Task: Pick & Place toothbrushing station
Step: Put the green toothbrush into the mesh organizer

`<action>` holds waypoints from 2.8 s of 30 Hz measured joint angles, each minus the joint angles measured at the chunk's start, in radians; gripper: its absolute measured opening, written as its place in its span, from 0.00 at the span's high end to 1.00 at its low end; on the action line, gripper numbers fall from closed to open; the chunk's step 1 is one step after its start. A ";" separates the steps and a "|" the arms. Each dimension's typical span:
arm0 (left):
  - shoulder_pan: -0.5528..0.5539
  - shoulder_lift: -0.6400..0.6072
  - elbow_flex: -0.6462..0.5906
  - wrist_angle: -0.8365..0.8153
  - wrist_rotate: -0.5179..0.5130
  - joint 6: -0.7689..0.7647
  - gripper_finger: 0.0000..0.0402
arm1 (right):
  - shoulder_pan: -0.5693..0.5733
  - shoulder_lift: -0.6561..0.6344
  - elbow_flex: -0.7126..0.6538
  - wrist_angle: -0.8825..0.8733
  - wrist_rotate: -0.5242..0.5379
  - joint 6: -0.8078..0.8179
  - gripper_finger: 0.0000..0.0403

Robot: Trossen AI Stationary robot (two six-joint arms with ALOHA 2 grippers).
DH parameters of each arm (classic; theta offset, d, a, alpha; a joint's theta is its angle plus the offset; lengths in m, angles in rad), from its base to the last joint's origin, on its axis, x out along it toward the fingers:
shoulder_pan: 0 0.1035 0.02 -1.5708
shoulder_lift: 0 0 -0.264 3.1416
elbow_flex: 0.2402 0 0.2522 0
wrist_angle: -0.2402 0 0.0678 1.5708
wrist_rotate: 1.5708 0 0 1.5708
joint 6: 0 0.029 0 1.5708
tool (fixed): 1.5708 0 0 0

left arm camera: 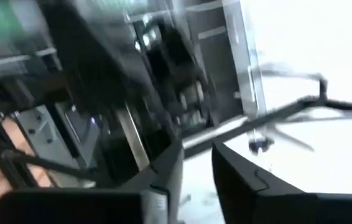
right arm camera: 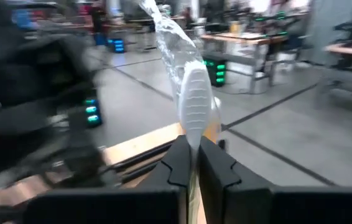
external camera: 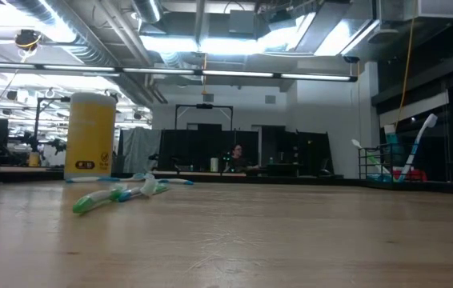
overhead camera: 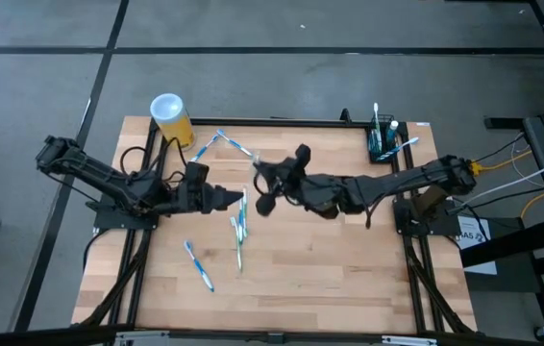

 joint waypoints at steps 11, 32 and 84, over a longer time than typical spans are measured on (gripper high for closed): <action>-0.180 -0.088 0.000 -0.015 -0.029 0.289 0.69 | -0.232 -0.070 0.000 -0.265 0.180 0.024 0.97; -0.519 -0.303 0.000 -0.336 -0.562 0.632 0.77 | -0.792 -0.444 -0.410 -0.177 -0.020 0.031 0.97; -0.298 -0.256 0.000 -0.345 -0.310 0.551 0.77 | -0.972 -0.490 -0.768 -0.061 0.427 0.391 0.97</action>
